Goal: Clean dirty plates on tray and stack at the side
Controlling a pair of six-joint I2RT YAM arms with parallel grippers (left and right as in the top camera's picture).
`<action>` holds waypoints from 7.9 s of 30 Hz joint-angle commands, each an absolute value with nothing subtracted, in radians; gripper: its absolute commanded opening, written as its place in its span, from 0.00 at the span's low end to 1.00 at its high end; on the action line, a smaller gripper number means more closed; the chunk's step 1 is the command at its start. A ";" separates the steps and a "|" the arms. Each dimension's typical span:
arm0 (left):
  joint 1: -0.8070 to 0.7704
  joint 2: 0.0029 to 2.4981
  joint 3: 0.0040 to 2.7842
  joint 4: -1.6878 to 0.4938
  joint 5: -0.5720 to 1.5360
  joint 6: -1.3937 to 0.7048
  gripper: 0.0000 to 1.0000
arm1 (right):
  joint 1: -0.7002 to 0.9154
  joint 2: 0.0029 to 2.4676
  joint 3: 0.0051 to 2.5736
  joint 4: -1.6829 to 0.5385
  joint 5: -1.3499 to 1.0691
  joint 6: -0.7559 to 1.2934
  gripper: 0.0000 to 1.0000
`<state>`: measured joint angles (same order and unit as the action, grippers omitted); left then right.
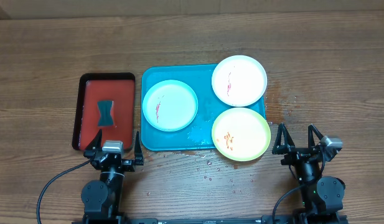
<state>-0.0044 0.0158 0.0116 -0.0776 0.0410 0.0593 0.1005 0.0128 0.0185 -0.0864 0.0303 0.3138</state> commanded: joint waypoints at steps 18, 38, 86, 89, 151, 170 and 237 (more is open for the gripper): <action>0.001 0.006 0.004 -0.075 0.045 0.075 1.00 | 0.105 0.003 0.008 -0.080 0.032 0.313 1.00; 0.001 0.006 0.004 -0.075 0.045 0.075 1.00 | 0.105 0.003 0.008 -0.080 0.032 0.313 1.00; 0.001 0.191 0.450 -0.356 0.238 0.018 1.00 | 0.105 0.019 0.182 -0.094 -0.088 0.306 1.00; 0.001 0.319 0.579 -0.421 0.258 0.019 1.00 | 0.105 0.061 0.251 -0.118 -0.106 0.306 1.00; 0.040 1.717 1.748 -1.228 -0.071 -0.158 1.00 | 0.648 1.990 1.403 -0.568 0.080 0.580 0.61; 0.041 1.826 1.734 -1.246 -0.070 -0.158 0.97 | 0.648 2.094 1.402 -0.518 0.085 0.574 0.04; 0.167 2.140 1.659 -1.206 -0.012 0.057 0.04 | 0.648 2.094 1.400 -0.529 0.089 0.573 0.06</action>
<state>0.1719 2.1456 1.5944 -1.1652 -0.0792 0.0559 0.6495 2.0743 1.3891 -0.5194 0.0753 0.5793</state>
